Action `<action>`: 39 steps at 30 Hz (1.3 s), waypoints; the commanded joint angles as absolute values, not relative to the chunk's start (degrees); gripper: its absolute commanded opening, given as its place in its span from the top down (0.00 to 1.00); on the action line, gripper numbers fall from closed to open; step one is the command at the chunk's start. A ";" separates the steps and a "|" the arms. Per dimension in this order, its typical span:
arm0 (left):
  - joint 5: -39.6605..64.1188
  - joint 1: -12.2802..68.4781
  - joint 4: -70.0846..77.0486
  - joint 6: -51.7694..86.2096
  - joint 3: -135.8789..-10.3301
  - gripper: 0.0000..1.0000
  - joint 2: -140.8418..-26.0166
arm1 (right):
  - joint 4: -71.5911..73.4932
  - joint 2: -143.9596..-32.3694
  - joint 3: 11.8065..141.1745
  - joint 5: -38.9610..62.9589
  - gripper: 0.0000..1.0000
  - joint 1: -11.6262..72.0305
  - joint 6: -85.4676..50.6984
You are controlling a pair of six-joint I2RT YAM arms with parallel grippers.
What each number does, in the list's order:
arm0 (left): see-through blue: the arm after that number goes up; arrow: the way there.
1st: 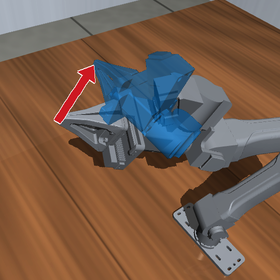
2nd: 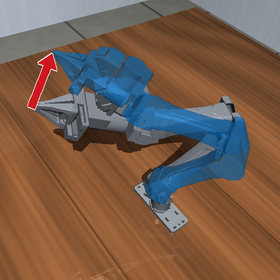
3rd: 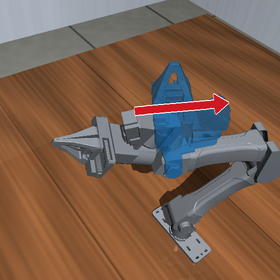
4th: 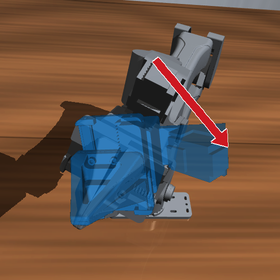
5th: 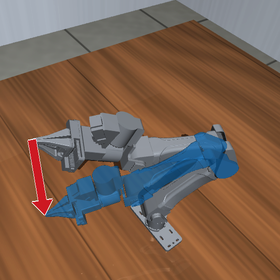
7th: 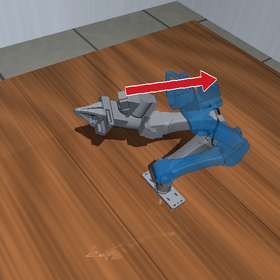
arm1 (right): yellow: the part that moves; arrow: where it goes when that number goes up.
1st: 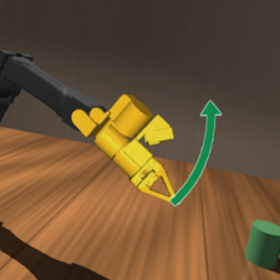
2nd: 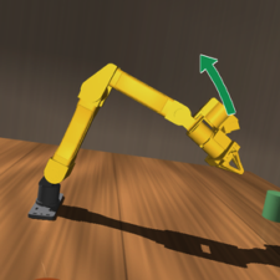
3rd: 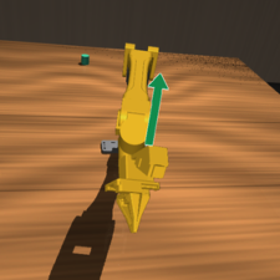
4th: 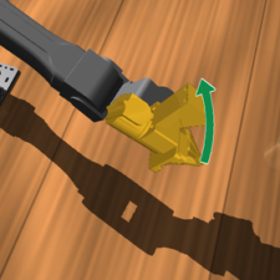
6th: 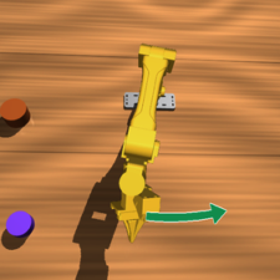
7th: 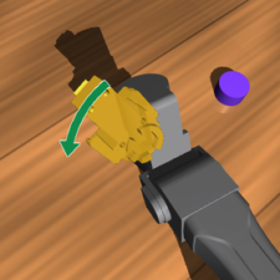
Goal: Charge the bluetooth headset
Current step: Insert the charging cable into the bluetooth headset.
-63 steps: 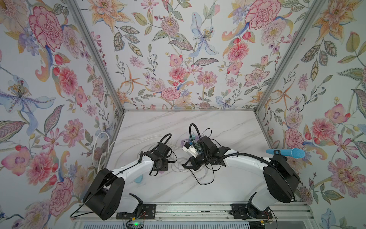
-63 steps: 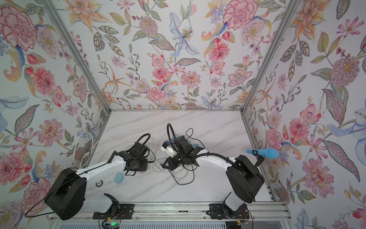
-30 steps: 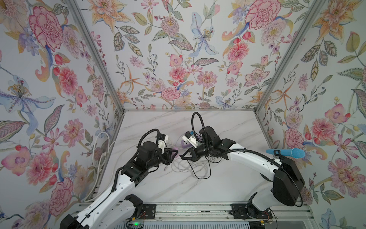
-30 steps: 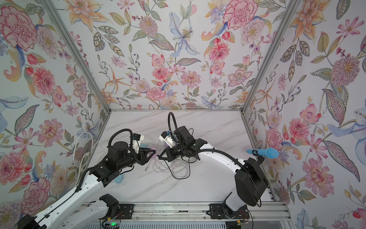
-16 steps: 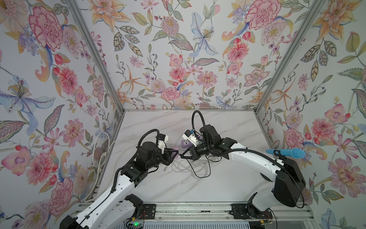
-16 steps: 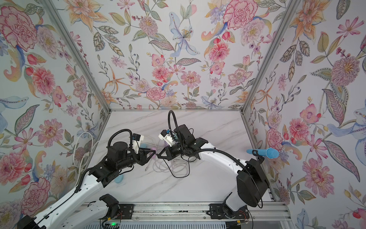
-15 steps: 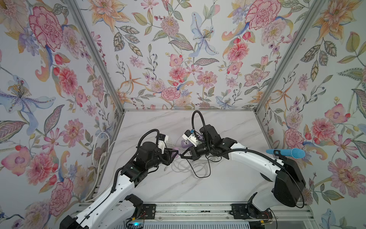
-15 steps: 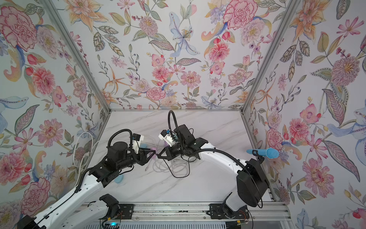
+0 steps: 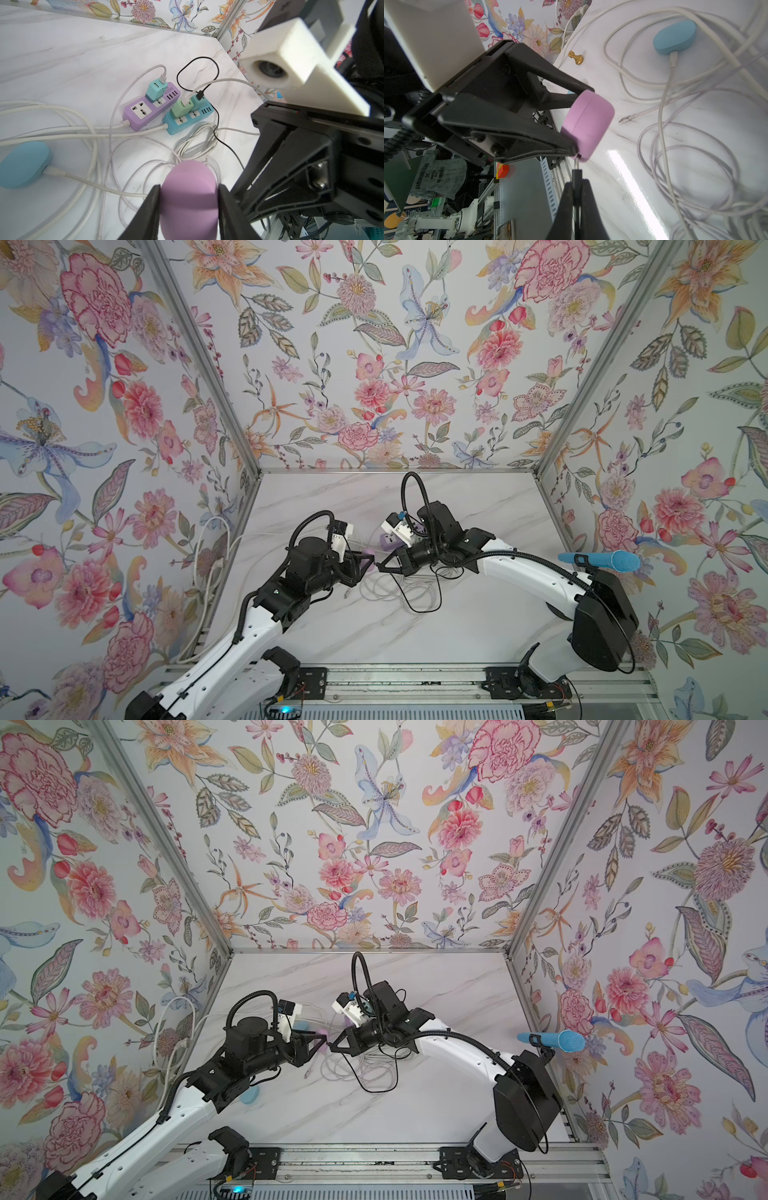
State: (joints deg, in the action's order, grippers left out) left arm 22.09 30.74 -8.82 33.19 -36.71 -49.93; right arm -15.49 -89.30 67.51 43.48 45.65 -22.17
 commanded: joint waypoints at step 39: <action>22.19 30.32 -9.68 31.11 -39.73 1.00 -51.99 | -16.43 -94.65 70.92 43.73 1.00 45.96 -23.29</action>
State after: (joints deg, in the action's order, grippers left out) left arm 20.73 30.52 -11.53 31.86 -37.50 -52.18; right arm -16.71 -93.67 70.08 44.56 45.41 -23.00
